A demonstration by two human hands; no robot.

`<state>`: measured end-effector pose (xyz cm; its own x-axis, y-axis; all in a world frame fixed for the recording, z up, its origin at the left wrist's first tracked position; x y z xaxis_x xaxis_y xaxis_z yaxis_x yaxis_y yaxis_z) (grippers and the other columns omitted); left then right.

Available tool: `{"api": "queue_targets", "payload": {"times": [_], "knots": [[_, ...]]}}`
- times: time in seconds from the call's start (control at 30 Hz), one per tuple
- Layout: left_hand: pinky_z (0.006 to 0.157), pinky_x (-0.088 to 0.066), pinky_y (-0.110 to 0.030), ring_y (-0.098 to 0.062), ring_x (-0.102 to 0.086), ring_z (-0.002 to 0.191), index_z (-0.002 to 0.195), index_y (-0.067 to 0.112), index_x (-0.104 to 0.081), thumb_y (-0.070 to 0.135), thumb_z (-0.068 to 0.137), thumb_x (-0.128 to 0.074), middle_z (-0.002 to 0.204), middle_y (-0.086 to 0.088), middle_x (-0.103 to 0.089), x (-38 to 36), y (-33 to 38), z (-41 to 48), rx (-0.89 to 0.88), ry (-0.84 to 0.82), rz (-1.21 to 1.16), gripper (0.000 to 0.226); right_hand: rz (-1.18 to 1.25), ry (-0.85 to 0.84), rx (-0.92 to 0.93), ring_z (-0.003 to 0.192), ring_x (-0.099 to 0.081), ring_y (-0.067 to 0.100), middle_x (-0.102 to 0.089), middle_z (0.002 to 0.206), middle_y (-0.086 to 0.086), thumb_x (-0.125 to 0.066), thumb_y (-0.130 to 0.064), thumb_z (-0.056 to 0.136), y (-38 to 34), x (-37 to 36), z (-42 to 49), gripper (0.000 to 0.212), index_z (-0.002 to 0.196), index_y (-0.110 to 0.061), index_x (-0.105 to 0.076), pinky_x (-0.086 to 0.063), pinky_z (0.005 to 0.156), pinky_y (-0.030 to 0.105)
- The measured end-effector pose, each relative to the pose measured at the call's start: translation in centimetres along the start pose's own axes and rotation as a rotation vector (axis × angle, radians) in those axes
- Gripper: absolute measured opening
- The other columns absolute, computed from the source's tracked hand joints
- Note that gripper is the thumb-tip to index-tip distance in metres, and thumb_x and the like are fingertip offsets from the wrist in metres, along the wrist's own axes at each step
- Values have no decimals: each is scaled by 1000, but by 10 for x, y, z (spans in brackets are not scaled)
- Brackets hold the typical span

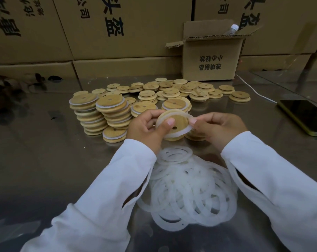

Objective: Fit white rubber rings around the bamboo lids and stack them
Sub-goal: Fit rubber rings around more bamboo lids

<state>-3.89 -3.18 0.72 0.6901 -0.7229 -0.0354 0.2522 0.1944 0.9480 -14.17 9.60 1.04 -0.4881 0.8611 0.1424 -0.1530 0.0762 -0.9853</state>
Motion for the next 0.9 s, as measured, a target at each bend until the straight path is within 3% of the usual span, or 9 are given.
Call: {"api": "queue_targets", "payload": {"times": [0.07,0.13,0.23,0.4,0.53,0.7,0.83,0.9], "knots": [[76,-56,-34,-16,-68,81,91,21,-65,13,80,-67,85,-1,-72,3,-5,2,49,16,-50,13,-34,-40,12,53,-58,-4,-68,68,-5,-72,-25,76,-1,-1,1,5,73,-22,-71,-41,49,6],[83,-54,-43,-22,-68,87,90,21,-65,14,80,-67,85,-1,-73,4,-9,3,94,29,-107,12,-51,-71,31,55,-58,-2,-67,68,-5,-72,-26,76,-4,-1,1,5,74,-21,-71,-42,51,8],[77,-57,-40,-17,-69,80,87,21,-65,12,81,-65,77,3,-73,1,-14,2,144,17,-159,11,-87,-78,101,68,-61,11,-69,74,0,-72,-22,76,-8,-2,0,7,71,-21,-69,-47,64,19],[66,-59,-33,-13,-69,68,84,17,-66,12,81,-65,69,3,-72,-1,-16,0,232,45,-196,6,-87,14,196,70,-64,15,-68,76,3,-71,-17,78,-9,-5,-3,6,75,-15,-65,-52,66,18],[68,-58,-36,-19,-69,74,90,13,-65,12,83,-65,77,-3,-71,2,-14,0,237,108,-201,7,-136,75,200,61,-62,7,-66,65,-8,-76,-24,71,-4,-11,-6,15,66,-21,-61,-51,66,25],[72,-58,-36,-22,-69,82,91,15,-65,10,82,-65,83,-4,-72,-1,-15,0,244,86,-226,10,-139,93,172,73,-67,20,-69,70,0,-71,-20,75,-1,-8,-4,17,61,-22,-61,-55,79,41],[85,-53,-41,-25,-67,89,88,21,-63,-1,81,-63,87,-4,-71,-5,-15,0,242,25,-163,22,-241,108,203,68,-63,11,-66,67,-7,-69,-21,77,-3,-5,-3,18,61,-25,-60,-53,72,30],[84,-53,-37,-23,-67,89,90,21,-62,-1,82,-62,89,-4,-70,-6,-14,0,220,-6,-108,24,-291,111,225,63,-60,5,-64,65,-11,-68,-22,77,-4,-5,-4,18,62,-25,-60,-48,63,21]]}}
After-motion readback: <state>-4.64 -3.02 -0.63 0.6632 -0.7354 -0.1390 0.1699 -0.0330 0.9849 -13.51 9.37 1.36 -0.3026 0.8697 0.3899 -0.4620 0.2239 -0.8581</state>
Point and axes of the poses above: each hand's wrist, its own z-axis towards the middle knuckle, its own x-axis out of the back of the hand, y = z × x, the point moved 6 cm from there along z, towards the middle knuckle
